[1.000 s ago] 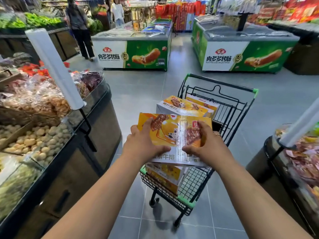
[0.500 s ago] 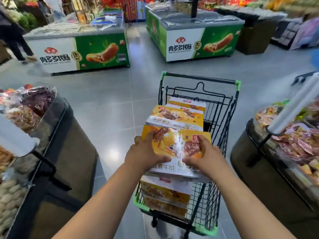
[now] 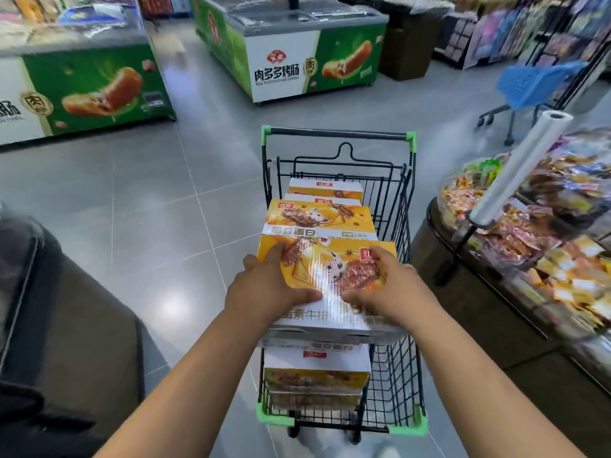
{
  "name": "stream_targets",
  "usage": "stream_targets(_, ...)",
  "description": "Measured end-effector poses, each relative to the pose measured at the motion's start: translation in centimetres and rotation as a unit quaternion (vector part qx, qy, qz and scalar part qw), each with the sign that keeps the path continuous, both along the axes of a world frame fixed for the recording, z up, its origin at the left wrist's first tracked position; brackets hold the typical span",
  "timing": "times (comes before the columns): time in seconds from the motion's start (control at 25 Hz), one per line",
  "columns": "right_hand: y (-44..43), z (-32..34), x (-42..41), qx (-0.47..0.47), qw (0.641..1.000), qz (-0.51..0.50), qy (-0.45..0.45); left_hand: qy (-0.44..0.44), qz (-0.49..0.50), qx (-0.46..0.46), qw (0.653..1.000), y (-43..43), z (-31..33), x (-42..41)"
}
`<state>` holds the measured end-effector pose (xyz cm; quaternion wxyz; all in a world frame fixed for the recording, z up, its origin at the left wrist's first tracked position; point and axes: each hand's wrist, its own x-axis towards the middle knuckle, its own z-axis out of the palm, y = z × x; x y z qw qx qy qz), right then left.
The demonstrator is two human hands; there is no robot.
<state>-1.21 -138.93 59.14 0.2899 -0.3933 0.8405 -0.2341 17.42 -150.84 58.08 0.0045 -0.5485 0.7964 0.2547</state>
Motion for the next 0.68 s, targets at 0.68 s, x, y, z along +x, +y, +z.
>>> stream_targets(0.68,-3.4,5.7,-3.9,-0.056,0.998,0.027,0.016,0.018,-0.009,-0.027,0.999,-3.8,5.9,-3.6)
